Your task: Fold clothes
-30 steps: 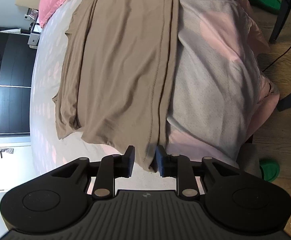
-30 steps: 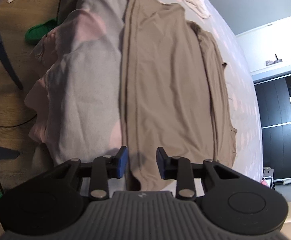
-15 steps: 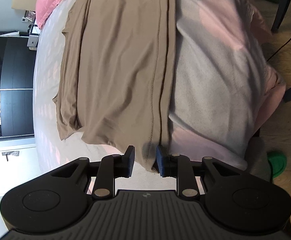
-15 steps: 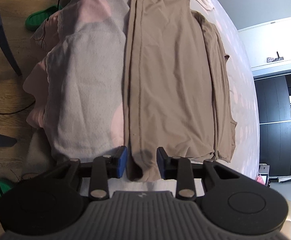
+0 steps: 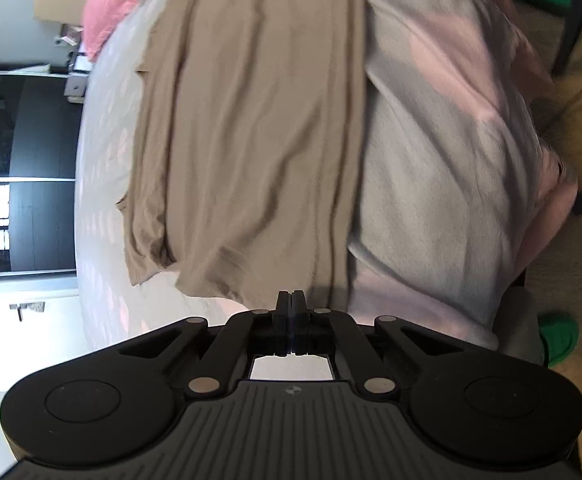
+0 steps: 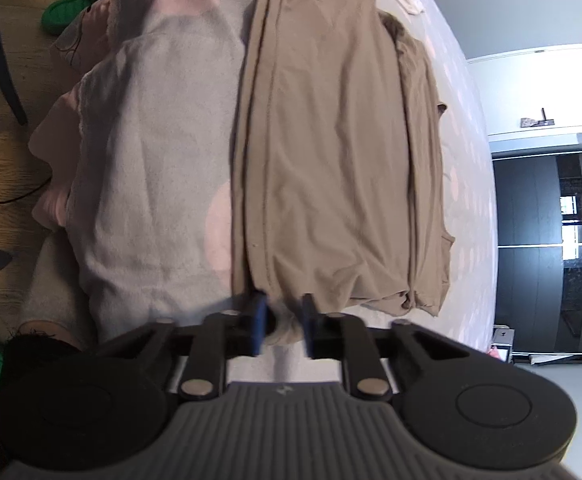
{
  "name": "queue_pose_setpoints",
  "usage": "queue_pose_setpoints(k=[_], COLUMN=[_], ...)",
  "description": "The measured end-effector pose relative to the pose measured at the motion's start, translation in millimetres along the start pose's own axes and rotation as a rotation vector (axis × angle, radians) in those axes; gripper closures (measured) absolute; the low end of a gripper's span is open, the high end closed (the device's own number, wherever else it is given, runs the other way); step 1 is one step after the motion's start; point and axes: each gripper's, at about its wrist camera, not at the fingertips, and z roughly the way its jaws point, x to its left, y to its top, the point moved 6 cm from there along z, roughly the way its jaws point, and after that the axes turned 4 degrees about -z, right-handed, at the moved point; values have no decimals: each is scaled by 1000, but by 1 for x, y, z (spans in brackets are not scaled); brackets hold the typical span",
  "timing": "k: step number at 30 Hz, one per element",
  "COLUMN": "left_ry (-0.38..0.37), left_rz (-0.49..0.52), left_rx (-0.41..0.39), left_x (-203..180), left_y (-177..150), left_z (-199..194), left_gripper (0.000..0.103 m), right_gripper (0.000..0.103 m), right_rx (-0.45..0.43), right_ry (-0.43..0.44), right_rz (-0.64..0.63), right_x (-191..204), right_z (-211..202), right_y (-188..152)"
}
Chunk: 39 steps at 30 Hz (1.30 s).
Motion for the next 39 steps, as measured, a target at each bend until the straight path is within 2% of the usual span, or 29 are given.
queue_pose_setpoints(k=[1, 6, 8, 10, 12, 15, 17, 20, 29, 31, 32, 34, 37, 39], left_ry=[-1, -4, -1, 2, 4, -20, -41, -25, 28, 42, 47, 58, 58, 43], left_rz=[-8, -49, -28, -8, 13, 24, 50, 62, 130, 134, 134, 135, 76, 58], left_rx=[0, 2, 3, 5, 6, 22, 30, 32, 45, 40, 35, 14, -33, -24], left_x=[1, 7, 3, 0, -3, -6, -11, -12, -17, -17, -17, -17, -8, -3], left_y=[0, -2, -3, -4, -5, -7, -8, -8, -9, -8, -7, -4, -2, -7], left_z=[-1, -6, -5, -3, -2, 3, 4, 8, 19, 22, 22, 21, 8, 0], left_gripper=[103, 103, 103, 99, 87, 77, 75, 75, 75, 82, 91, 101, 103, 103], right_gripper=[94, 96, 96, 95, 95, 95, 95, 95, 95, 95, 95, 95, 95, 95], right_rx=[0, 32, 40, 34, 29, 31, 31, 29, 21, 21, 20, 21, 22, 21], right_ry=[-4, -15, -13, -11, -9, -5, -5, -3, 3, 3, 3, 2, -2, -3], right_rz=[5, 10, 1, -7, -11, -12, -10, -9, -18, -20, -21, -21, -17, -18], right_x=[-1, -3, -2, -1, 0, 1, 0, 0, 1, 1, 1, 1, 1, 2], right_z=[0, 4, 6, 4, 3, 3, 3, 3, 2, 1, 1, 1, -1, -2], right_y=[0, -4, -5, -4, -2, -3, -3, -3, -2, -2, -2, -2, -3, -4])
